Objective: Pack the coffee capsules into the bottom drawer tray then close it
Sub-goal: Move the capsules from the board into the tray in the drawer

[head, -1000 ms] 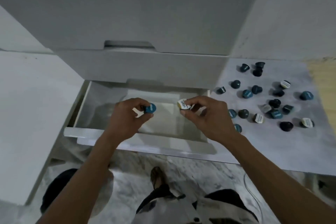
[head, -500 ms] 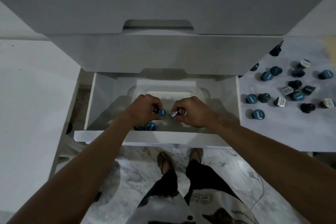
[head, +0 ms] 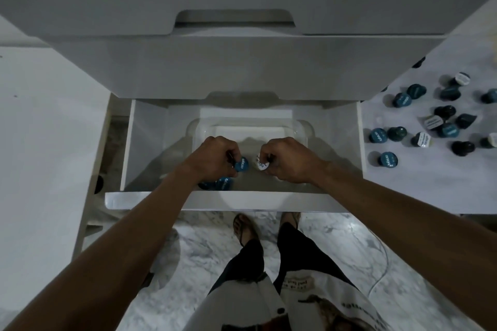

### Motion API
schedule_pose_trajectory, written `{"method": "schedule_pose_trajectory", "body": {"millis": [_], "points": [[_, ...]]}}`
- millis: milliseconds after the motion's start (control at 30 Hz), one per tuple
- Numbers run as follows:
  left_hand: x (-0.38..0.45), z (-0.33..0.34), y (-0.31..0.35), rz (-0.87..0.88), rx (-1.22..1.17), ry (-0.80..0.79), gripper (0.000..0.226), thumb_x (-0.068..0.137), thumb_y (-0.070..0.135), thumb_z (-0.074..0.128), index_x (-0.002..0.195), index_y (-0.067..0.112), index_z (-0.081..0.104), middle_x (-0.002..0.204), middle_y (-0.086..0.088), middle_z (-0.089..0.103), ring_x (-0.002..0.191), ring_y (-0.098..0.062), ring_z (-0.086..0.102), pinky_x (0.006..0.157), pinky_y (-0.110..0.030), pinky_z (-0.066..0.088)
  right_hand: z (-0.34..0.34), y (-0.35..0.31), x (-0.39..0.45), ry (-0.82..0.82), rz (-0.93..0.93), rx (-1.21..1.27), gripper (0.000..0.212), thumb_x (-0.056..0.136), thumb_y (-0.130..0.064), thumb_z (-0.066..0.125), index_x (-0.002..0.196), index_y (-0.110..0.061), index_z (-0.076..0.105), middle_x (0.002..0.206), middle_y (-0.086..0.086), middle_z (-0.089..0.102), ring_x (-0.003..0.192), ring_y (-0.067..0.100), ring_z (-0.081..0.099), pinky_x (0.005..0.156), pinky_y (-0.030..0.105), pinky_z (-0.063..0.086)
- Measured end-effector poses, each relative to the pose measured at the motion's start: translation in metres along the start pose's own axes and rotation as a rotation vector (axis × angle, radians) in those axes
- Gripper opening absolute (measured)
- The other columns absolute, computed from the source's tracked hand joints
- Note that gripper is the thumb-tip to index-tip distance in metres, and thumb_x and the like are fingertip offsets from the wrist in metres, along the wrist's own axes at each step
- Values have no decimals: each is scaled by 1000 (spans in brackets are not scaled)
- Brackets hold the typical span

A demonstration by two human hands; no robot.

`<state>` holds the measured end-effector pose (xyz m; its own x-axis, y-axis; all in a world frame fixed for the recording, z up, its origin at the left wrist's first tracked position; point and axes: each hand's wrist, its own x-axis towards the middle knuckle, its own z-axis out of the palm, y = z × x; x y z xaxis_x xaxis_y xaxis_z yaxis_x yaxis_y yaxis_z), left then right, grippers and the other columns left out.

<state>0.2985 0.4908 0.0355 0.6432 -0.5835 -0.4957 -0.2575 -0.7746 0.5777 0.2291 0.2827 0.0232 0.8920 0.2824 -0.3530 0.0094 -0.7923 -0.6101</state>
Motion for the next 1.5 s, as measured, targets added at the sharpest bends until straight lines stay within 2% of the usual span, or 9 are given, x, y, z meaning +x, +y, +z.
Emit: {"method": "schedule_pose_trajectory", "body": {"millis": [133, 367, 567, 900, 1033, 1200, 1300, 1400, 1500], "points": [[-2, 3, -2, -18, 3, -57, 28, 67, 3, 79, 86, 21, 68, 91, 4, 70, 84, -9, 65, 63, -7, 45, -1, 1, -3, -17, 12, 56, 20, 76, -15, 75, 94, -16, 68, 92, -2, 67, 81, 11, 58, 72, 27, 49], [2, 5, 0, 31, -24, -59, 18, 80, 11, 73, 91, 24, 66, 93, 3, 68, 86, -12, 65, 76, -24, 54, 1, -4, -2, -18, 36, 113, 12, 82, -15, 72, 95, -15, 71, 91, -3, 68, 80, 8, 58, 69, 19, 46], [1, 5, 4, 39, 19, -129, 17, 79, 13, 76, 88, 24, 66, 88, 6, 68, 82, -6, 63, 71, -18, 49, 6, -14, -2, -105, 45, 72, 12, 83, -16, 71, 95, -15, 71, 94, 1, 70, 84, 13, 62, 72, 24, 49], [-3, 7, 7, 40, 91, -145, 22, 78, 15, 76, 88, 29, 62, 90, 5, 65, 83, -10, 63, 69, -18, 48, 8, -21, -3, -147, 41, 64, 15, 84, -9, 65, 95, -15, 72, 96, 0, 72, 81, 6, 58, 65, 8, 38], [-4, 5, 7, 49, 61, -93, 21, 77, 19, 76, 95, 26, 66, 94, 5, 67, 86, -10, 63, 77, -26, 54, 4, -21, -8, -77, 84, 117, 20, 81, -14, 71, 101, -18, 69, 102, -1, 70, 89, 12, 62, 78, 25, 52], [-6, -2, 13, 72, 0, 6, 24, 75, 20, 78, 98, 20, 68, 91, 3, 68, 83, -11, 65, 80, -34, 57, -6, -20, -16, 111, 144, 252, 28, 79, -20, 77, 105, -19, 68, 103, -1, 70, 81, 5, 63, 73, 13, 50], [-7, -8, 23, 105, -33, 67, 26, 75, 22, 81, 97, 17, 69, 91, 2, 67, 82, -12, 64, 79, -33, 57, -15, -22, -26, 222, 189, 338, 33, 77, -25, 80, 107, -21, 68, 99, -1, 69, 81, 9, 67, 79, 26, 57], [-10, -11, 39, 126, -68, 152, 26, 77, 24, 81, 98, 17, 69, 92, 2, 68, 82, -11, 65, 76, -26, 54, -29, -27, -41, 306, 206, 392, 38, 78, -26, 79, 113, -19, 66, 101, 0, 68, 79, 6, 66, 73, 12, 53], [-12, -8, 59, 143, -82, 257, 24, 79, 25, 78, 99, 18, 68, 93, 5, 69, 82, -3, 64, 69, -7, 45, -43, -32, -62, 404, 196, 468, 40, 79, -25, 79, 116, -20, 65, 101, 0, 68, 76, 2, 62, 67, 2, 46]]}}
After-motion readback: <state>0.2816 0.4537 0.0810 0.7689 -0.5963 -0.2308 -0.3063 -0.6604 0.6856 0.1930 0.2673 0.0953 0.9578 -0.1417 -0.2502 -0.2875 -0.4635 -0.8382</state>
